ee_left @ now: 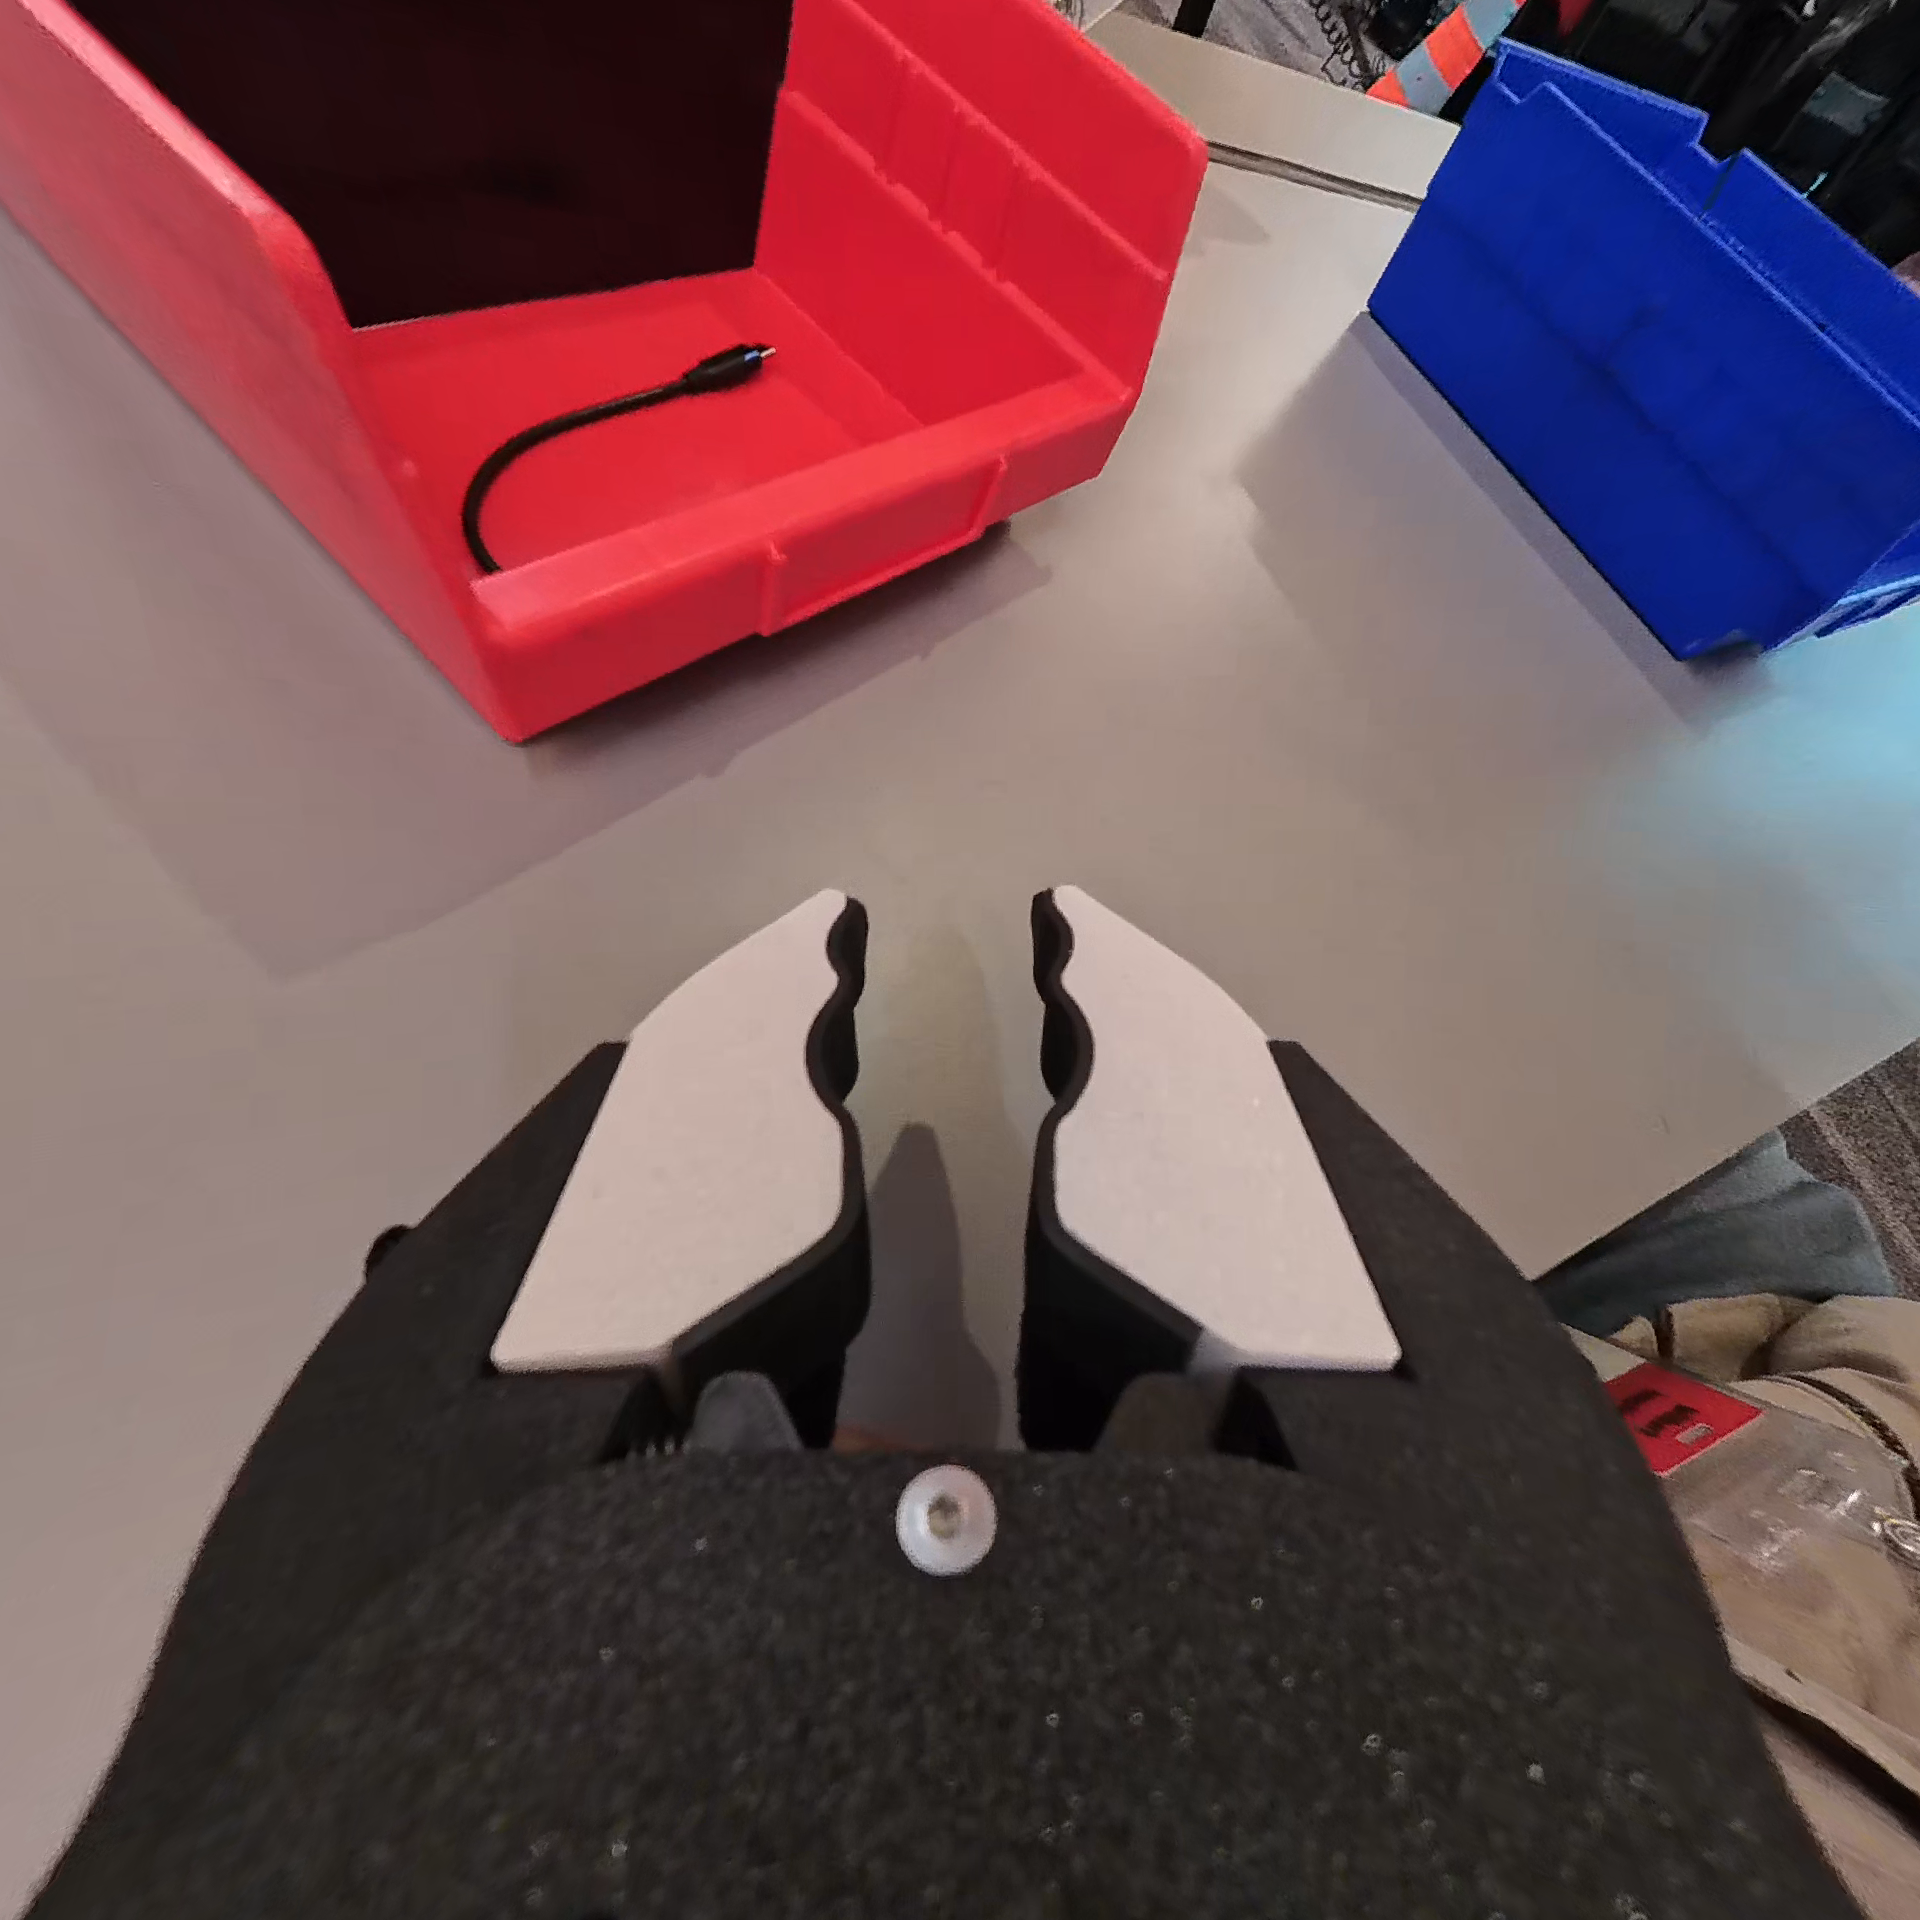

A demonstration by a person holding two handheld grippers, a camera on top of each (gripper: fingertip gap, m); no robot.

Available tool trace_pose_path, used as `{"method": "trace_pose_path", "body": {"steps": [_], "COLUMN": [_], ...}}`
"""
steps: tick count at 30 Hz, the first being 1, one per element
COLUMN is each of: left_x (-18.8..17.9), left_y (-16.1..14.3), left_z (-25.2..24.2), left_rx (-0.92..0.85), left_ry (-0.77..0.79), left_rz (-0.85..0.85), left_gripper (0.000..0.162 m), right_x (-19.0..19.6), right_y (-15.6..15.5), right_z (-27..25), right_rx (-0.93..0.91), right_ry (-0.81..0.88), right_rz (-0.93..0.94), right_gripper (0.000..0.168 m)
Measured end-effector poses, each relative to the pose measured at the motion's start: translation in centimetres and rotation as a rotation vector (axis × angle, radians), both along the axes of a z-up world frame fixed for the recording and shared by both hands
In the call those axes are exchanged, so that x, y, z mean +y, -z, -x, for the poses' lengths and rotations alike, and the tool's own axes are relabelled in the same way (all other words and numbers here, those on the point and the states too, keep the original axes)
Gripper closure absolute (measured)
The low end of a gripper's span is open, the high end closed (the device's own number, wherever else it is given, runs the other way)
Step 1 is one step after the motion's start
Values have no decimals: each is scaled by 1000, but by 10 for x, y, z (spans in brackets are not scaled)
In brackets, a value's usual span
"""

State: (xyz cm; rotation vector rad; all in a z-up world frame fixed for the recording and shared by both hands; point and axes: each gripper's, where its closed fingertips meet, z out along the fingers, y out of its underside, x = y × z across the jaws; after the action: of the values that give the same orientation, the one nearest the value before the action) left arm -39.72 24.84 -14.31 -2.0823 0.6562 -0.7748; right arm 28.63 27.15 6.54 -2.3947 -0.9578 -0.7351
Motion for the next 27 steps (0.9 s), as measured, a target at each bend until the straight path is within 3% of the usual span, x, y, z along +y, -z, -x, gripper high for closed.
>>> {"method": "trace_pose_path", "body": {"steps": [4, 9, 15, 20, 27], "left_x": [1, 2, 1, -1, -3], "left_y": [2, 5, 7, 9, 13], "left_z": [2, 1, -6, -12, -6], "left_rx": [1, 0, 11, 25, 44], "left_ry": [-7, -6, 14, 33, 24], "left_rz": [13, 28, 35, 36, 40], "left_gripper": [131, 131, 131, 131, 131], "right_x": [6, -10, -17, 15, 73], "right_y": [-46, -45, -6, 30, 91], "right_z": [23, 27, 20, 29, 105], "right_rx": [171, 164, 18, -185, 43], "right_ry": [-145, -208, -145, -105, -18], "right_rz": [-256, -207, 63, 269, 442], "right_gripper": [161, 160, 161, 160, 160]}}
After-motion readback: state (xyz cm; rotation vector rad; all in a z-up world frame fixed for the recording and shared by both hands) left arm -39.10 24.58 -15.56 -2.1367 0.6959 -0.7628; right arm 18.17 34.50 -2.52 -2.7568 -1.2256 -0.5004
